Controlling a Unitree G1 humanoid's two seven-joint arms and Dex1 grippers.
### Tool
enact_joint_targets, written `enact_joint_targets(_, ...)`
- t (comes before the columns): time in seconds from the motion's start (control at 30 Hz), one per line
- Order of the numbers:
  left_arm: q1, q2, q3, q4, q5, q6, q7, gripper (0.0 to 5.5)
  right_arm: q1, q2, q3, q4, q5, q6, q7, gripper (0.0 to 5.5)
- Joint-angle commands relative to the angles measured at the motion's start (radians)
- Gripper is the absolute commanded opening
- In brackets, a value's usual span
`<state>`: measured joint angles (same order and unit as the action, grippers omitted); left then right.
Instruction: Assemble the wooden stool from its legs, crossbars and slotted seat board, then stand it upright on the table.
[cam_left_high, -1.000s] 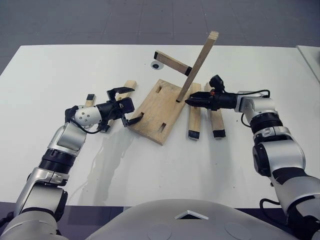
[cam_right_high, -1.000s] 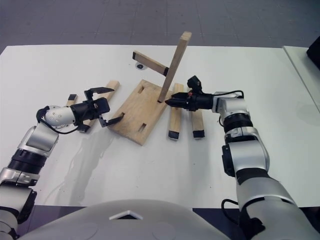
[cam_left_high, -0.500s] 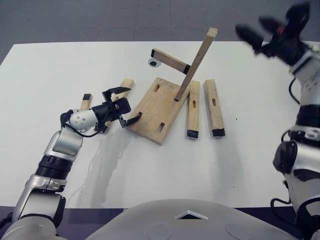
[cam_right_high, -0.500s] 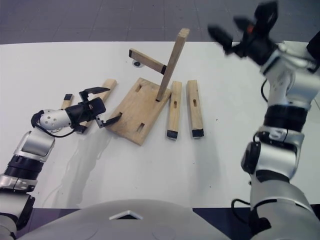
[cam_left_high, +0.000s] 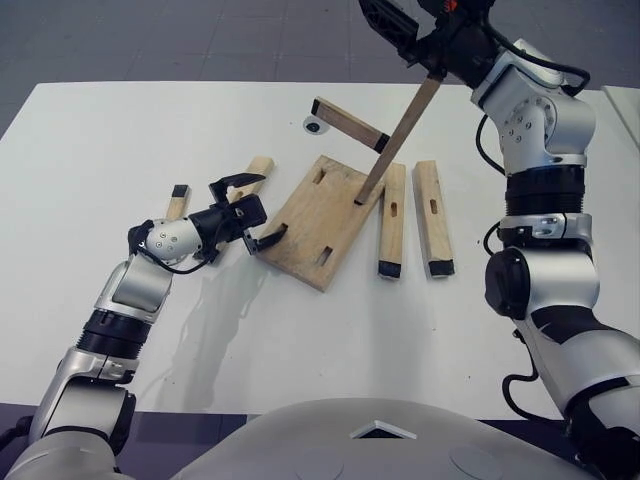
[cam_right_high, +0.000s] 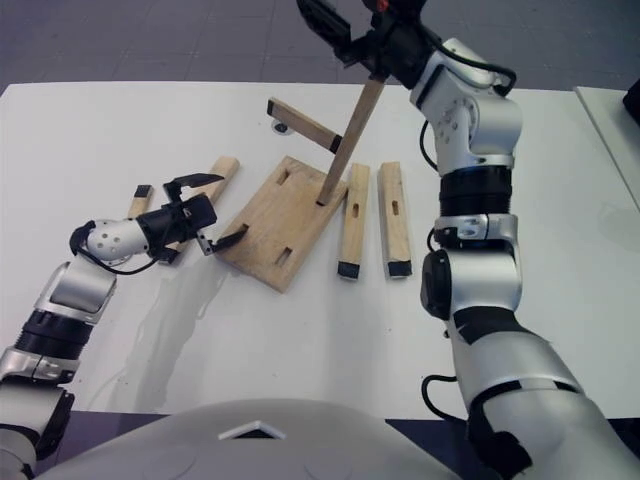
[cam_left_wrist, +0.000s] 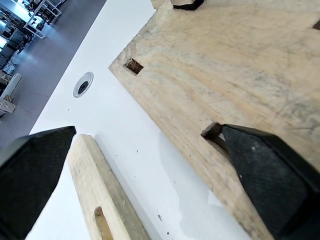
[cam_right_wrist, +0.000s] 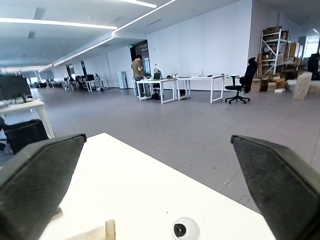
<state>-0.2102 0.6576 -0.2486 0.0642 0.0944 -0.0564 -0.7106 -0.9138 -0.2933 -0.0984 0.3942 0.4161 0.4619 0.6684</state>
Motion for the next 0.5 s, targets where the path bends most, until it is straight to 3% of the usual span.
enact_joint_targets(0.03,0.096,0.006,-0.072,0.041,0.06,0.068,-0.04,5.4,0.102,0.037,-0.024,-0.051,0.03,0.136,-0.093,5.38)
enact_joint_targets(0.13,0.102,0.008,-0.065,0.029,0.056,0.098,-0.034,5.4,0.036,0.029,-0.194,-0.238,0.16,0.16,-0.231,5.38)
enact_joint_targets(0.23,0.129,0.007,-0.049,-0.007,0.056,0.192,-0.009,5.4,0.092,0.016,-0.304,-0.439,0.238,0.22,-0.361,5.38)
enact_joint_targets(0.37,0.186,-0.021,-0.023,-0.086,0.067,0.378,0.075,5.4,0.309,0.031,-0.332,-0.698,0.296,0.341,-0.478,5.38)
enact_joint_targets(0.5,0.185,-0.087,-0.011,-0.123,0.081,0.546,0.183,5.4,0.671,0.06,-0.242,-0.915,0.226,0.406,-0.56,5.38)
